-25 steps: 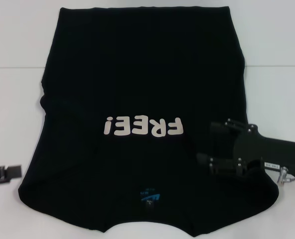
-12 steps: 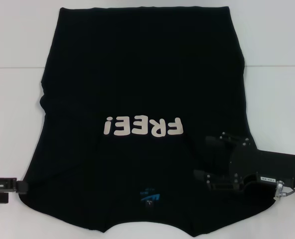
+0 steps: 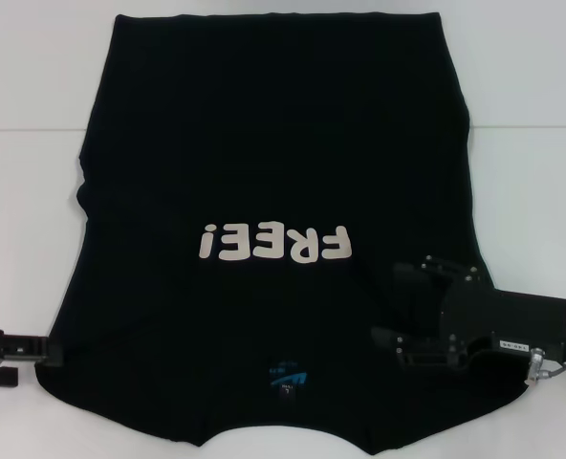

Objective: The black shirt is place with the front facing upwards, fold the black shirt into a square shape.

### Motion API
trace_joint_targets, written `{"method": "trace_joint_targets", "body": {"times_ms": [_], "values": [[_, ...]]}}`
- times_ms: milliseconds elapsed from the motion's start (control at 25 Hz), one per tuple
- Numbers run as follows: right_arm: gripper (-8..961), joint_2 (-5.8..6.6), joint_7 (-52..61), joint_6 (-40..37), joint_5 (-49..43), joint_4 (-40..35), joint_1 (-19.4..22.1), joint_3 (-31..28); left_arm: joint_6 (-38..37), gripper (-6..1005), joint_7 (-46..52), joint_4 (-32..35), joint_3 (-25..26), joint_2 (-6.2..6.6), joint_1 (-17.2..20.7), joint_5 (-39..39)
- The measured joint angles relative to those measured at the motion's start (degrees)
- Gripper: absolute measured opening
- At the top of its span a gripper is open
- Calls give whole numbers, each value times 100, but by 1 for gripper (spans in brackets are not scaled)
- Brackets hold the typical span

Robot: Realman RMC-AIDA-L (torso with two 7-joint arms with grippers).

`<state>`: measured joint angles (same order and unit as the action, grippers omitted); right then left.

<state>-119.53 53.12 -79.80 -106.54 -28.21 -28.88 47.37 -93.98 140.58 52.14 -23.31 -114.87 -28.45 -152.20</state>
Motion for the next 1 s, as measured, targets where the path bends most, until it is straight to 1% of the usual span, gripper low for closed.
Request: {"method": "trace_joint_targets", "body": {"times_ms": [120, 760, 800, 1000], "values": [[928, 0, 6, -12, 1, 0, -18, 0, 136, 878, 35, -3, -37, -28, -29, -70], [928, 0, 11, -14, 2, 19, -28, 0, 309, 872, 9, -398, -69, -45, -226, -75], [928, 0, 11, -15, 2, 19, -29, 0, 308, 857, 6, -402, -89, -53, -236, -74], [929, -5, 13, -16, 7, 19, -35, -13, 261, 785, -2, -520, -437, -10, -296, -70]]}}
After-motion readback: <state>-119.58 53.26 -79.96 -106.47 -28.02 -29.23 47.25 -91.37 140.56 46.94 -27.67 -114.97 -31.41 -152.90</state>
